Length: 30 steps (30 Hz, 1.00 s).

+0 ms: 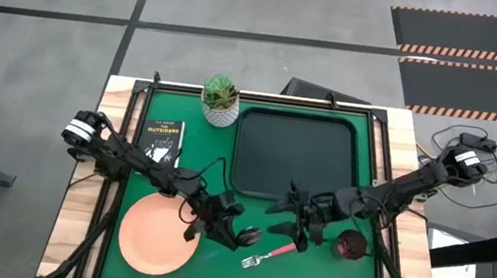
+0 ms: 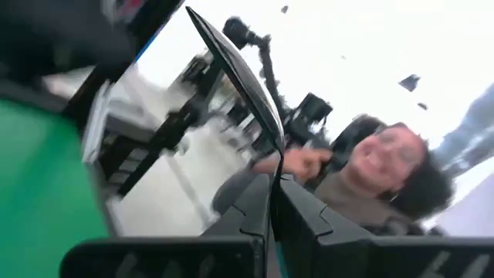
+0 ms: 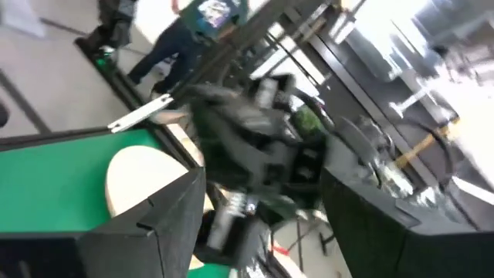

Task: Pick and place plate/cup/fork/spoon on tray
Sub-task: Put the blue spoon on the tray

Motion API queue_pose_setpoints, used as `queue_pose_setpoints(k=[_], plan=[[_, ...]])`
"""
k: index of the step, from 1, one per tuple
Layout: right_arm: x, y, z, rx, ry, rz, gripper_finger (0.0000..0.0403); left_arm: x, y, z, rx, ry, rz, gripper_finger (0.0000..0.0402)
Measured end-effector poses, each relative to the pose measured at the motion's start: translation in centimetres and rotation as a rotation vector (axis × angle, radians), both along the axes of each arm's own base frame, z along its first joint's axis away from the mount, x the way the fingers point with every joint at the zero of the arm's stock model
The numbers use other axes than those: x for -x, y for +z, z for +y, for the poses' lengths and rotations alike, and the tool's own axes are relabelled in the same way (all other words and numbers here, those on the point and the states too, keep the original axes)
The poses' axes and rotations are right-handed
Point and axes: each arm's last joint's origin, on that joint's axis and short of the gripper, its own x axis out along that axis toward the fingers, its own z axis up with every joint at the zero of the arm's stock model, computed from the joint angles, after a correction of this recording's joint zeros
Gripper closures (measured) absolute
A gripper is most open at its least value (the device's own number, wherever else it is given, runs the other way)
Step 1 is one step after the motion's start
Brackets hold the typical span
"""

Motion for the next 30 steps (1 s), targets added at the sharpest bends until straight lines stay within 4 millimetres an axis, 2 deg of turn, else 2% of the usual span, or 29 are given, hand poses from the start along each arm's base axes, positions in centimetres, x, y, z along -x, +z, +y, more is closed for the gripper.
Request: queue_pose_setpoints(k=[4, 8, 12, 19, 30], plan=[[-1.1, -0.7, 1.2, 0.078, 0.003, 0.010, 0.0168, -0.2, -0.8, -0.1, 0.013, -0.007, -0.015, 0.0401], [-2.3, -0.5, 1.8, 0.110, -0.122, -0.005, 0.0170, -0.4, -1.5, -0.1, 0.008, -0.007, 0.005, 0.0401], [-3.3, -1.1, 2.1, 0.166, -0.144, 0.009, 0.0172, -0.6, -2.5, -0.3, -0.003, -0.022, 0.039, 0.0401], [-4.0, -1.5, 3.3, 0.220, -0.098, 0.001, 0.0190, -0.6, -3.2, -0.3, -0.014, -0.042, 0.055, 0.0401], [-4.1, -1.3, 4.7, 0.250, -0.057, 0.041, 0.0236, -0.5, -3.2, -0.3, -0.022, -0.061, 0.040, 0.0401]])
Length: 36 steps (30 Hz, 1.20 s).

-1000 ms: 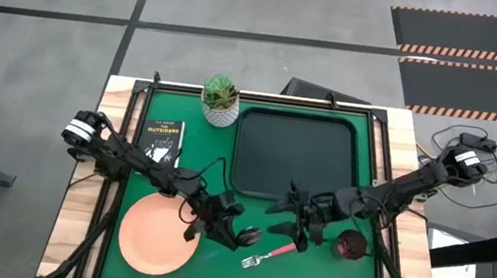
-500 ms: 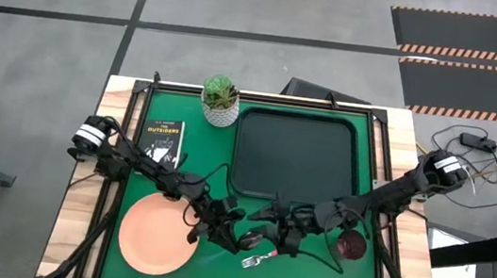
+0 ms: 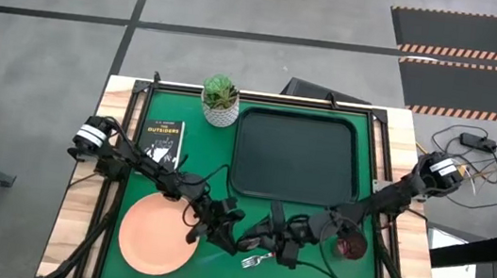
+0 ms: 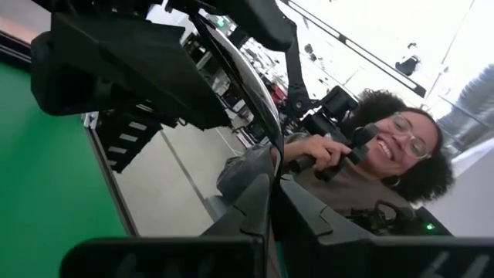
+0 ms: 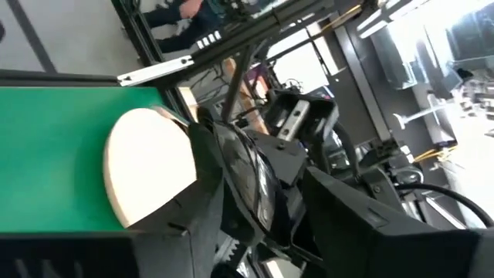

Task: Pick and place plate/cup/fork/spoon on tray
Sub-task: Put the blue spoon on the tray

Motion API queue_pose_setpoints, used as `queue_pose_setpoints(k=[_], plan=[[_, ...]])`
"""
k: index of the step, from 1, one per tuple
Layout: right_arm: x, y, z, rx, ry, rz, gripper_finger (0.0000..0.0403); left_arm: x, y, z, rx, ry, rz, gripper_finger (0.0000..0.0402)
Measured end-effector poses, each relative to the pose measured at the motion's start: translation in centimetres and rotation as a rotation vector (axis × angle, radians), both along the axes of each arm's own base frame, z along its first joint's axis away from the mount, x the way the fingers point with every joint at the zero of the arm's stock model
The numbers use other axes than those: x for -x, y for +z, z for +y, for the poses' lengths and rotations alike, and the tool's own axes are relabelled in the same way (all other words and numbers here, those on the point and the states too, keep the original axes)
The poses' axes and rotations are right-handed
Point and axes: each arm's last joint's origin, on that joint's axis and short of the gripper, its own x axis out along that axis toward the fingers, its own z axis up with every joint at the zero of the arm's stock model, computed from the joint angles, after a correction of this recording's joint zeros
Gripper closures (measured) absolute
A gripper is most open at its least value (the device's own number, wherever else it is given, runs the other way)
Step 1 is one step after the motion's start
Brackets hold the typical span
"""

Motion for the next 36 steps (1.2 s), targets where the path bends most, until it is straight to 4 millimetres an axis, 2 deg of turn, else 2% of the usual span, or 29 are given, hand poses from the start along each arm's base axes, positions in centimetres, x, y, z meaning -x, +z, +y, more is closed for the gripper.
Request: queue_pose_setpoints(k=[16, 28, 36], plan=[[0.21, -0.02, 0.52, 0.014, 0.017, 0.015, 0.0296, 0.09, -0.13, -0.01, 0.001, -0.013, 0.009, 0.0401], [0.20, 0.00, 0.45, 0.027, 0.004, 0.012, 0.0386, -0.08, -0.17, 0.55, -0.001, -0.002, 0.012, 0.0401], [0.20, -0.07, 0.37, 0.032, -0.016, 0.020, 0.0394, -0.17, -0.20, 0.90, -0.002, -0.001, 0.013, 0.0401]])
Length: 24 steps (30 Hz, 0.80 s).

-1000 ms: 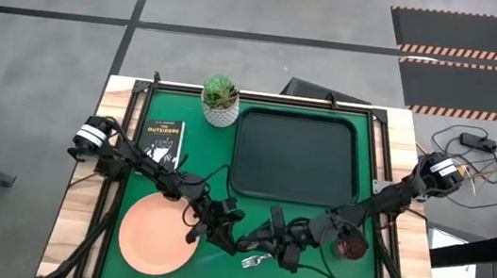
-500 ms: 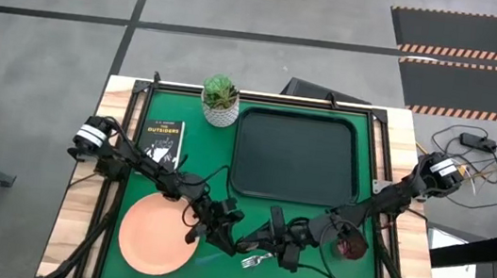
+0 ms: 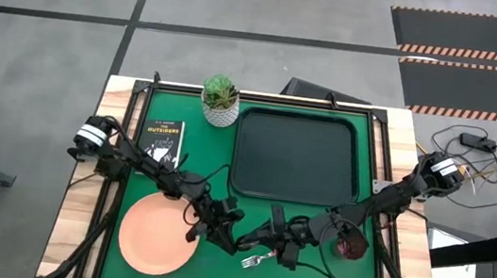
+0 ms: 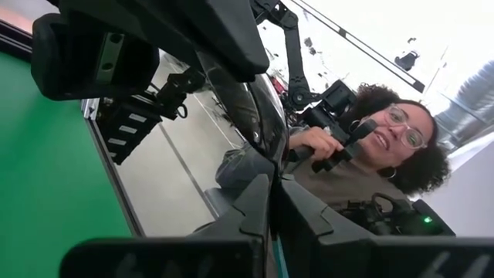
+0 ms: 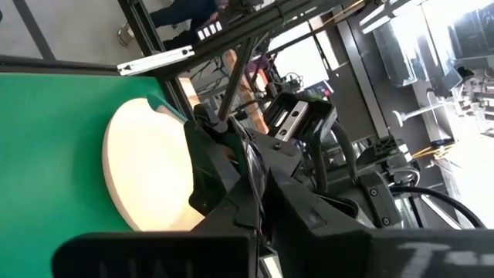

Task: Pick and place plate/cup/fork/spoon on tray
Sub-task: Put the blue spoon on the tray

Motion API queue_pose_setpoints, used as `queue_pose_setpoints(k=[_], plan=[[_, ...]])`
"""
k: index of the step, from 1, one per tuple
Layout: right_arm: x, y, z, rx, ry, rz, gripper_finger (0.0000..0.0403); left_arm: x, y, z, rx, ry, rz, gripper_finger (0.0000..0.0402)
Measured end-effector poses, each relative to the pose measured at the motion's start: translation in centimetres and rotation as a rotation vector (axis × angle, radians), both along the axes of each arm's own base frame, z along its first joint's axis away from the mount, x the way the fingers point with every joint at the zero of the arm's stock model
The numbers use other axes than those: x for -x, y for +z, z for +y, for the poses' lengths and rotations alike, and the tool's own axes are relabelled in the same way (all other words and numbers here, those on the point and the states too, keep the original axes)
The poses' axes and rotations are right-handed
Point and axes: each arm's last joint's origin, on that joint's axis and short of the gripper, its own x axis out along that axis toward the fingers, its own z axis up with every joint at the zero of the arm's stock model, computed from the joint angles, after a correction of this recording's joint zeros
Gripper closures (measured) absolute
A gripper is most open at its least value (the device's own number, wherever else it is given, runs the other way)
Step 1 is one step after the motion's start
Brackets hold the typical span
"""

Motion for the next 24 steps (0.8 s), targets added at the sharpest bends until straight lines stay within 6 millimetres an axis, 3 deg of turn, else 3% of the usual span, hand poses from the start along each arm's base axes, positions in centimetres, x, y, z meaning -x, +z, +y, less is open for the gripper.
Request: queue_pose_setpoints(k=[17, 24], plan=[[0.5, -0.1, -0.4, -0.023, -0.074, 0.097, 0.0395, -0.6, -0.2, 2.7, -0.015, 0.019, 0.032, 0.0304], [2.8, 1.2, -2.1, -0.161, -0.173, 0.277, 0.0395, -0.8, -0.4, 5.3, -0.029, 0.044, 0.090, 0.0300]])
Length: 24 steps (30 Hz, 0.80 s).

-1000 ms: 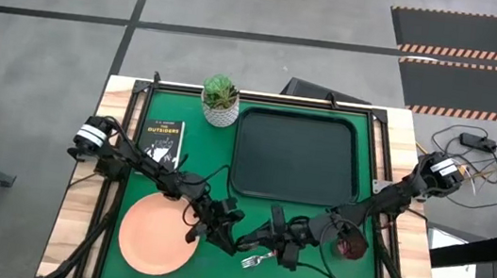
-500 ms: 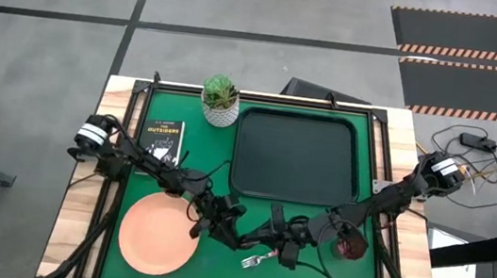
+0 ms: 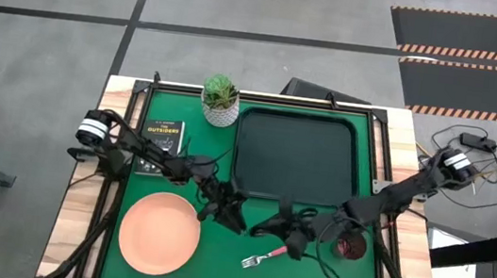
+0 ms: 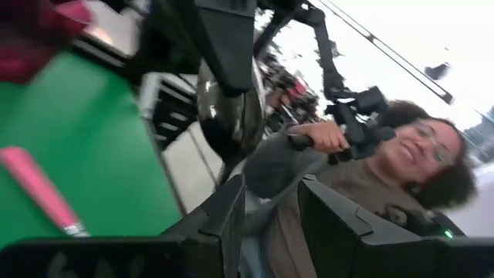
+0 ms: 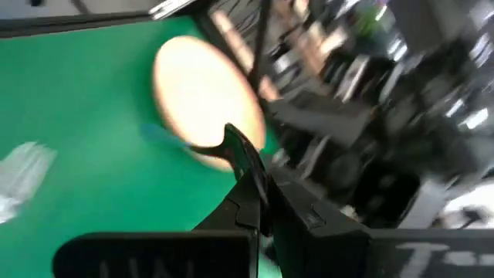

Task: Pick and place plate/cup/fork/spoon on tray
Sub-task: Put the blue spoon on the tray

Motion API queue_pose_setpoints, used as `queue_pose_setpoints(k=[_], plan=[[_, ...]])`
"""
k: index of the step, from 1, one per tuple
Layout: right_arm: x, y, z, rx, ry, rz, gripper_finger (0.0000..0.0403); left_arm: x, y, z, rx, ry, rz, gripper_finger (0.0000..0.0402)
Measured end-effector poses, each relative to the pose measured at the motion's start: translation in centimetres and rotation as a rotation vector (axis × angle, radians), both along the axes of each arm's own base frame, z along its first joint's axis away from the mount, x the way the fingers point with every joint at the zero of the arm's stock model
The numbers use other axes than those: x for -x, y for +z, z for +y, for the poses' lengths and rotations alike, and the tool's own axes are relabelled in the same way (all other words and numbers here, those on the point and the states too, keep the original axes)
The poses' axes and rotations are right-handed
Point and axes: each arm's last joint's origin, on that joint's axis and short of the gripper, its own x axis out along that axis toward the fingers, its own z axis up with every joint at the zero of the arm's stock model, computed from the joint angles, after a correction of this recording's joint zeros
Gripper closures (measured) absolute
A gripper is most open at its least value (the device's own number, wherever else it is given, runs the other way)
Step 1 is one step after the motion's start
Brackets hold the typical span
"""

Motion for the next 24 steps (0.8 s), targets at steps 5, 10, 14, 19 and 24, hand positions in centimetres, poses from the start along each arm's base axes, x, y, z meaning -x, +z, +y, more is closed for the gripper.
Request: queue_pose_setpoints(k=[5, 10, 14, 19, 24], plan=[[2.3, 1.2, -2.9, -0.290, -0.210, 0.169, 0.0395, 0.1, 0.3, 2.0, -0.042, 0.090, 0.032, 0.0300], [2.9, 0.9, -6.3, -0.549, -0.566, 0.220, 0.0395, 0.1, 2.0, 3.2, -0.183, 0.309, -0.025, 0.0300], [2.7, 0.0, -8.9, -0.567, -0.793, 0.214, 0.0394, 0.6, 2.9, 3.1, -0.439, 0.500, 0.009, 0.0300], [1.9, -0.4, -10.8, -0.623, -0.889, 0.187, 0.0394, 1.2, 2.9, 2.2, -0.695, 0.728, 0.105, 0.0300], [1.3, -0.5, -12.0, -0.676, -0.933, 0.137, 0.0394, 0.9, 2.1, 1.9, -0.741, 0.801, 0.121, 0.0300]])
